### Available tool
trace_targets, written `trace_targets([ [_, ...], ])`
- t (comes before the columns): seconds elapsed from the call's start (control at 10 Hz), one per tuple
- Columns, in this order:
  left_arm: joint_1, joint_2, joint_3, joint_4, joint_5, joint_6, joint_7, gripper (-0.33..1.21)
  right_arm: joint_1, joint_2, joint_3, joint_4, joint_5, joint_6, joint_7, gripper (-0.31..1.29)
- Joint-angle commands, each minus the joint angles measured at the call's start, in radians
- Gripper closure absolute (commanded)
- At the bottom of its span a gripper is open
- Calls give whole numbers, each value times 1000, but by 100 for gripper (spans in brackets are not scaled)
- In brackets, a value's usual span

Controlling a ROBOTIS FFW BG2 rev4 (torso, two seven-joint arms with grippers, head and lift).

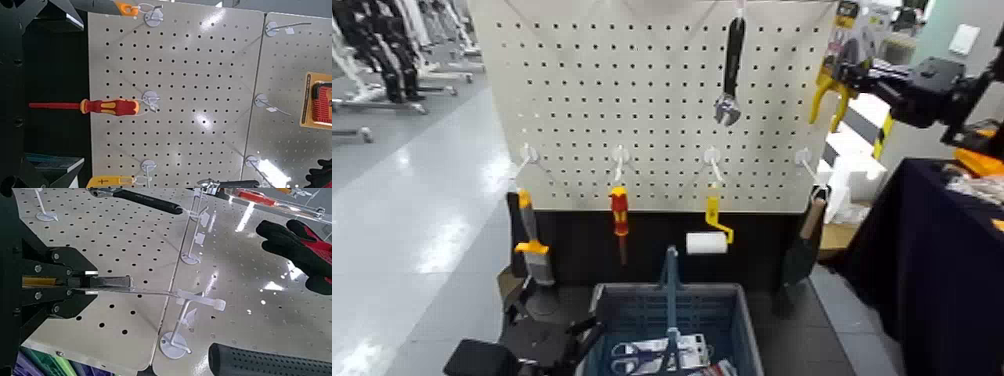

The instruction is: Put the yellow pliers into the crate.

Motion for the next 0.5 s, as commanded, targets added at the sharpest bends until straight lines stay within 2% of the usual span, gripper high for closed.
trace_targets([
  [0.1,2,2,1,-2,2,3,1,11,16,-7,-17,-73,-1,25,-4,122],
  [0.5,0,8,-3,-3,3,11,1,11,91,3,-76,-199,-7,63,-7,122],
])
